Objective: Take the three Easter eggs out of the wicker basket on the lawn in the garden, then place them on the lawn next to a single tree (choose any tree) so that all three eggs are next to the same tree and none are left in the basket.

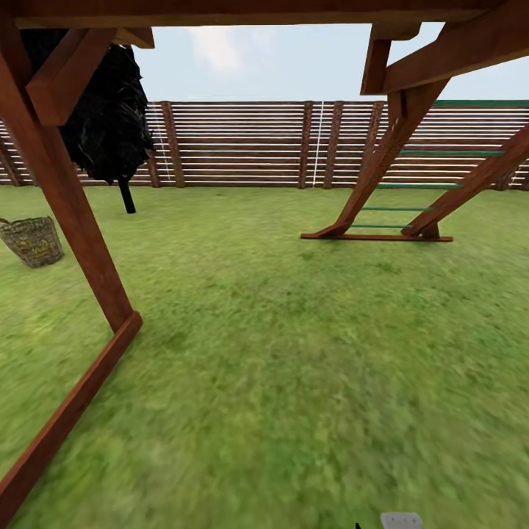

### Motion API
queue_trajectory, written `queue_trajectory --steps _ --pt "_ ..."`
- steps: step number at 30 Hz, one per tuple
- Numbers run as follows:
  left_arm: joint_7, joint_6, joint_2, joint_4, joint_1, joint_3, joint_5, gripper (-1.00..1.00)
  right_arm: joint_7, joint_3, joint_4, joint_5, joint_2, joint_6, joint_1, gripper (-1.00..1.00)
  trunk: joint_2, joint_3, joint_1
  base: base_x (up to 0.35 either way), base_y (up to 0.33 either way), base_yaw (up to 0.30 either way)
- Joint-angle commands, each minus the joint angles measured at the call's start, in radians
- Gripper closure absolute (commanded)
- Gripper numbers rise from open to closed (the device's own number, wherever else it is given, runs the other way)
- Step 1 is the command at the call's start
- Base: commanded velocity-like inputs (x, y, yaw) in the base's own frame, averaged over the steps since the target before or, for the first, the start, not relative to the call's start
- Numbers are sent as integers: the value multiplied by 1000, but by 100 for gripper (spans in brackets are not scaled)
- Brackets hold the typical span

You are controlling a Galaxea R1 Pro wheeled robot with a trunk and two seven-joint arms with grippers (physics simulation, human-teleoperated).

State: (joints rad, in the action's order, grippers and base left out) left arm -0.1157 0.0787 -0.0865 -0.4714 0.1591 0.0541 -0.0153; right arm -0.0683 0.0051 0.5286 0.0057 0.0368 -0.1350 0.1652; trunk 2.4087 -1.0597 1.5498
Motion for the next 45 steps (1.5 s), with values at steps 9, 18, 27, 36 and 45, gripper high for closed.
queue_trajectory --steps 9,18,27,36,45 --pt "-9 3 1 0 0 6 -2 -100 -2 1 -1 0 0 -3 0 -100 0 -1 0 335 -141 0" --pt "-9 3 1 0 0 6 -1 -100 -2 0 -1 0 0 -3 0 -100 0 -1 0 335 -16 0" --pt "-9 3 1 0 0 6 -2 -100 -2 0 -1 0 0 -3 0 -100 0 -1 0 335 0 0" --pt "-9 3 1 0 0 6 -2 -100 -2 -1 -1 0 0 -3 0 -100 0 -1 0 335 0 0" --pt "-9 3 1 0 0 6 -2 -100 -2 0 -1 0 0 -3 0 -100 0 -1 0 335 0 56"
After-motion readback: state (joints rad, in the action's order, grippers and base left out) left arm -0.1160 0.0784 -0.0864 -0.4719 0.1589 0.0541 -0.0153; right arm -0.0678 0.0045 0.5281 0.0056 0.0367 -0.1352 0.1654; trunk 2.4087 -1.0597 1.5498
